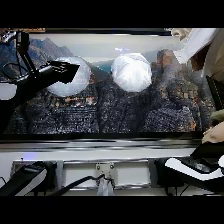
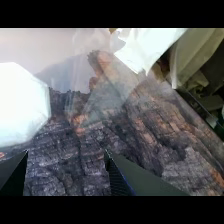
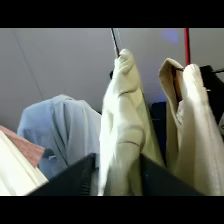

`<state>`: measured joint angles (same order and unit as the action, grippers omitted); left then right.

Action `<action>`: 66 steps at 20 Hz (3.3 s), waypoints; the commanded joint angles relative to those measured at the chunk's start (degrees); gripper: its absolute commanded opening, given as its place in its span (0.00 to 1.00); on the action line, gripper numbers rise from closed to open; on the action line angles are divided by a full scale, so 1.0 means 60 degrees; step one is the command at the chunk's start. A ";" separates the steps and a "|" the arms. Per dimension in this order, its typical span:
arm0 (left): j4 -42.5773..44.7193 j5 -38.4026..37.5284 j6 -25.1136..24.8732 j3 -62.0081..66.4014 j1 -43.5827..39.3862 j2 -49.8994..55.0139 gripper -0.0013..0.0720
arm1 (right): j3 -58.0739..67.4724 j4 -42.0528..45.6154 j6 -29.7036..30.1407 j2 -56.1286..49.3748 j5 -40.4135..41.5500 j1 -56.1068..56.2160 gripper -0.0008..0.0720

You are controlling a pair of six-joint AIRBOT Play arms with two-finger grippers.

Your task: Fold the clothes and pants, and hang the long-sleeved shirts on hangers.

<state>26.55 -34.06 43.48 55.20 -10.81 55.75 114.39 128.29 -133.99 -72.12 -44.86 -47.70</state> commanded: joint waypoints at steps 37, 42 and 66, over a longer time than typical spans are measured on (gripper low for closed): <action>0.5005 -0.1406 0.1009 0.3632 -0.0106 -0.1224 0.57 | -0.7588 -0.6360 0.7497 0.2408 0.1814 1.2728 0.42; 0.5005 -0.1410 0.1009 0.3628 -0.0106 -0.1213 0.57 | -0.7697 -0.6371 0.7493 0.2408 0.1443 1.2797 0.42; 0.5009 -0.1406 0.1009 0.3628 -0.0106 -0.1213 0.57 | -0.7697 -0.6371 0.7493 0.2408 0.1439 1.2797 0.42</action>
<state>56.58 -42.52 49.56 76.95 -11.49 48.45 68.23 90.02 -89.01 -57.71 -36.21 29.02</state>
